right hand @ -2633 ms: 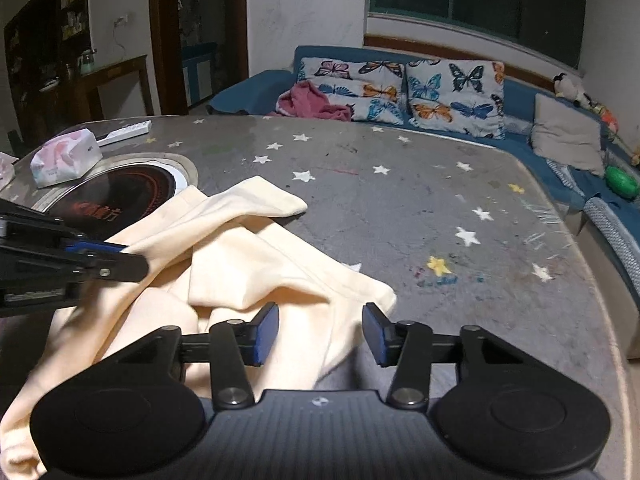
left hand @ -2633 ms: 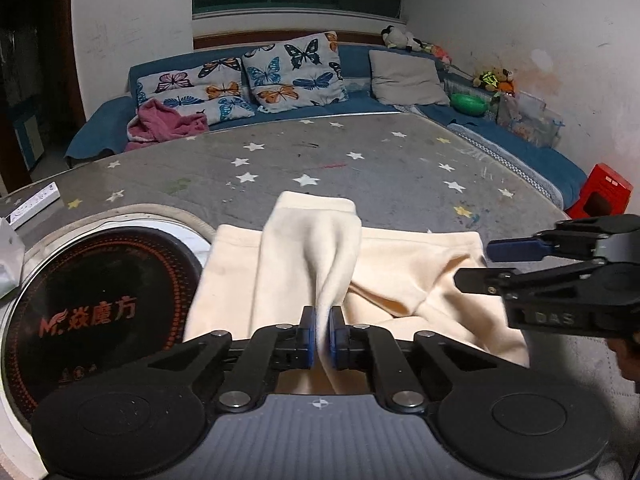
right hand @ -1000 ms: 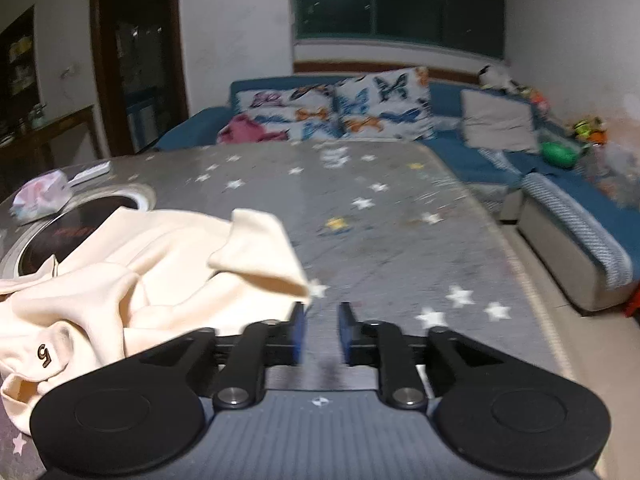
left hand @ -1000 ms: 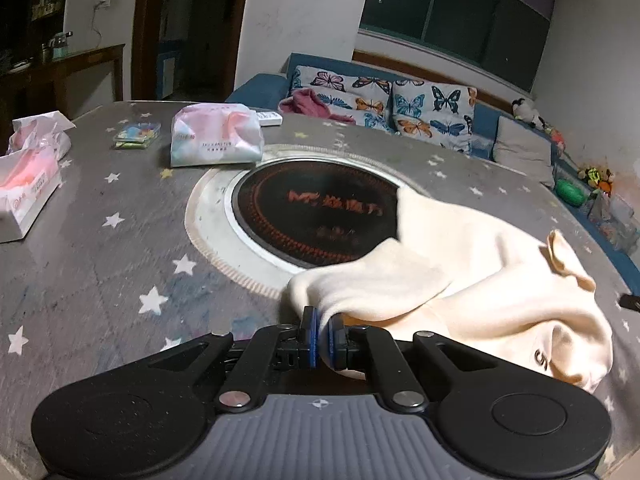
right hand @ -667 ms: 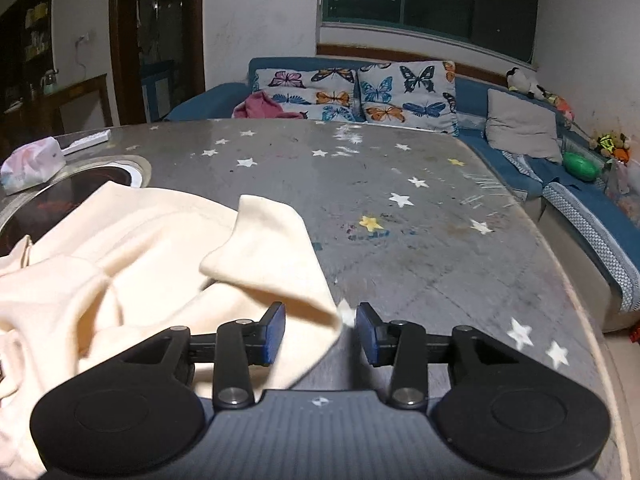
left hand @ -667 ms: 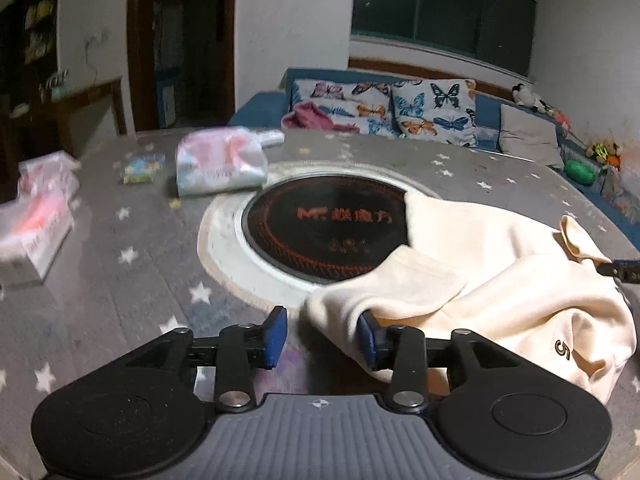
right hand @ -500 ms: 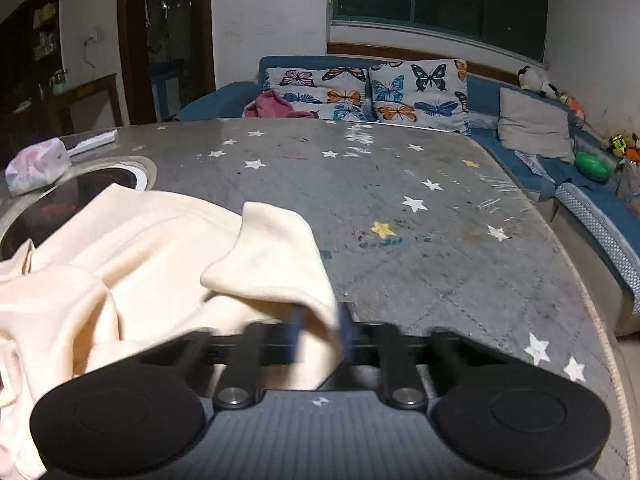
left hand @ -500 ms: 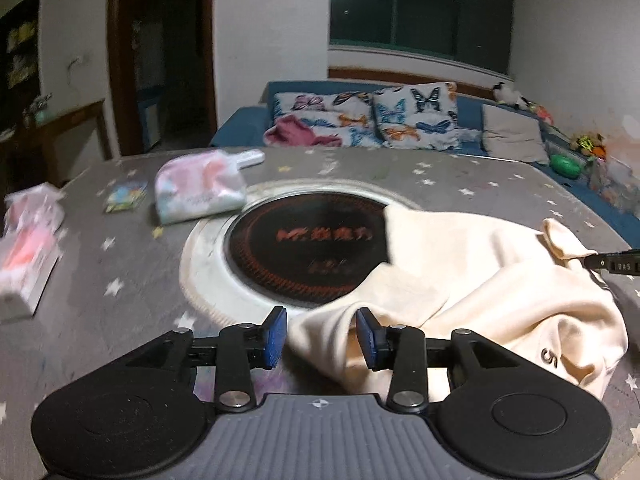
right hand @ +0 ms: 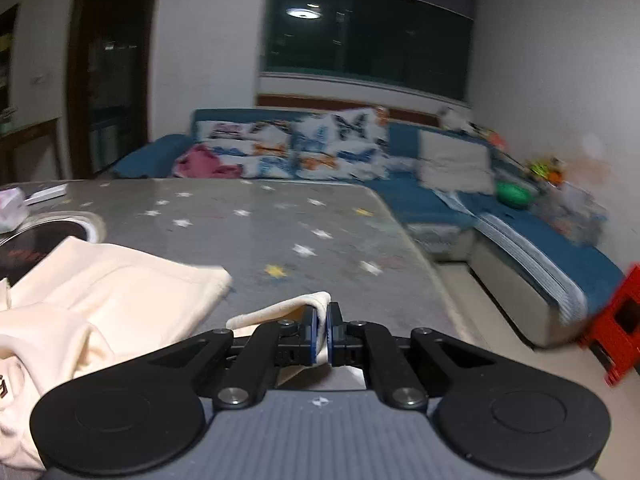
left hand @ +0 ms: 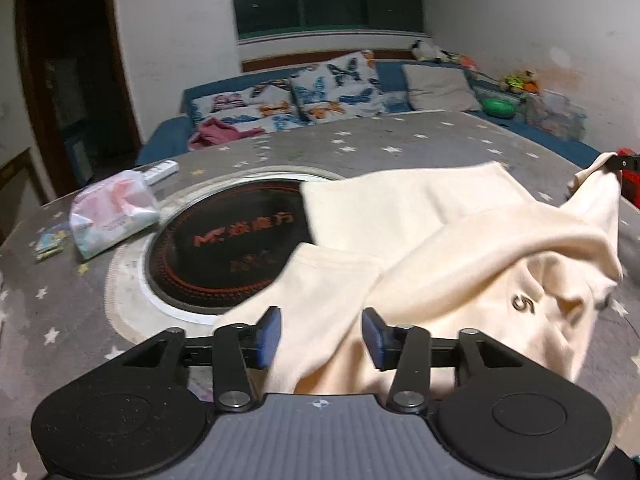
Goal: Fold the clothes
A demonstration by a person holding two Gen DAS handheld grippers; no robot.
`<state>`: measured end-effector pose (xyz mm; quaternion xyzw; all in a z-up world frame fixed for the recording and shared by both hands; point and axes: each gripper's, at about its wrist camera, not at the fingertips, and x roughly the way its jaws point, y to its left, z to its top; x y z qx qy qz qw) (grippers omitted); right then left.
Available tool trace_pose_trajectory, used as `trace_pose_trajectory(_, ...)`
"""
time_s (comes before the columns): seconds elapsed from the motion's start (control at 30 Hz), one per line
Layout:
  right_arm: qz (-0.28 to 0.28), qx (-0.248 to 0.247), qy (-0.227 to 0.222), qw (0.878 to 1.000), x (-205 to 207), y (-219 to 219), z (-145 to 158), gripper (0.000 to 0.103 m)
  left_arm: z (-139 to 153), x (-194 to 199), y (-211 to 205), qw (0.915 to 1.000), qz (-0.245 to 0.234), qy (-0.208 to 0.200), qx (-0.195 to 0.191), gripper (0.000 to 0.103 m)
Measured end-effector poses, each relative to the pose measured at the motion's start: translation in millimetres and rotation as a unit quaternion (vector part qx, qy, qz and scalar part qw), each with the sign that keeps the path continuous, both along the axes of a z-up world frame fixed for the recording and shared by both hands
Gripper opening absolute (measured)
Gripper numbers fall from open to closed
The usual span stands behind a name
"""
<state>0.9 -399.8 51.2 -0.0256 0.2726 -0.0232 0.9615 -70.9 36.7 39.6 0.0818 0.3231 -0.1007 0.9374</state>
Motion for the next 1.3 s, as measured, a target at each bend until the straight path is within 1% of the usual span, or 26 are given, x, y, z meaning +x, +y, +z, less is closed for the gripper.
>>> trace_pose_trajectory(0.07,-0.012,0.01,0.019,1.0,-10,-8,-10,0.004,-4,2,-3,0.9999,-0.005,0.003,0.009,0.049)
trace_pose_trajectory(0.17,-0.024,0.009,0.046,0.999,-20,-15,-29,0.005,-15,7,-6,0.9996,-0.001,0.012,0.027,0.048)
trace_pose_trajectory(0.23,-0.028,0.02,0.056,0.998,-22,-19,-36,0.005,-19,7,-5,0.9994,-0.001,0.008,0.034,0.033)
trace_pose_trajectory(0.3,-0.03,0.025,0.064,0.997,-24,-22,-43,0.005,-19,3,-2,0.9996,0.003,0.001,0.029,0.014)
trace_pose_trajectory(0.4,-0.035,0.017,0.068,0.997,-23,-27,-48,0.005,-11,-4,13,0.9994,0.033,-0.014,0.005,0.005)
trace_pose_trajectory(0.5,-0.038,0.018,0.067,0.997,-24,-29,-50,0.005,-1,-11,32,0.9967,0.072,-0.029,-0.024,0.004)
trace_pose_trajectory(0.57,-0.043,0.016,0.066,0.997,-25,-30,-50,0.005,9,-20,52,0.991,0.112,-0.04,-0.06,0.004)
trace_pose_trajectory(0.67,-0.05,0.018,0.065,0.996,-29,-34,-50,0.005,19,-35,86,0.9753,0.179,-0.047,-0.121,0.004)
trace_pose_trajectory(0.73,-0.054,0.019,0.065,0.996,-31,-36,-51,0.005,18,-44,107,0.9647,0.217,-0.044,-0.143,0.004)
trace_pose_trajectory(0.77,-0.055,0.02,0.066,0.996,-31,-37,-51,0.005,16,-48,116,0.9603,0.232,-0.041,-0.149,0.003)
trace_pose_trajectory(0.87,-0.06,0.024,0.065,0.996,-32,-39,-50,0.005,7,-54,134,0.9519,0.261,-0.021,-0.16,0.003)
trace_pose_trajectory(0.9,-0.063,0.026,0.066,0.996,-32,-40,-50,0.009,3,-55,138,0.9498,0.267,-0.012,-0.162,0.003)
trace_pose_trajectory(0.93,-0.065,0.028,0.066,0.995,-32,-41,-50,0.012,0,-54,140,0.9485,0.274,-0.004,-0.159,0.003)
trace_pose_trajectory(0.97,-0.065,0.024,0.067,0.995,-32,-40,-50,0.017,-3,-54,141,0.9469,0.283,0.002,-0.153,0.005)
trace_pose_trajectory(1.03,-0.06,0.008,0.067,0.996,-33,-37,-49,0.019,-8,-54,145,0.9431,0.303,0.008,-0.135,0.007)
trace_pose_trajectory(1.07,-0.056,0.001,0.067,0.996,-33,-34,-48,0.021,-8,-56,148,0.9417,0.307,0.008,-0.136,0.007)
trace_pose_trajectory(1.1,-0.049,-0.011,0.065,0.997,-33,-31,-48,0.027,-8,-57,150,0.941,0.308,0.007,-0.139,0.007)
trace_pose_trajectory(1.13,-0.042,-0.024,0.063,0.997,-34,-27,-47,0.03,-7,-58,150,0.9424,0.305,0.005,-0.138,0.008)
trace_pose_trajectory(1.17,-0.035,-0.04,0.06,0.997,-34,-23,-45,0.036,-5,-58,148,0.9453,0.299,0.001,-0.131,0.01)
trace_pose_trajectory(1.23,-0.019,-0.073,0.052,0.996,-34,-14,-42,0.037,1,-58,140,0.9526,0.279,-0.01,-0.12,0.015)
trace_pose_trajectory(1.3,-0.003,-0.091,0.047,0.995,-33,-5,-40,0.039,8,-58,126,0.9615,0.248,-0.019,-0.116,0.023)
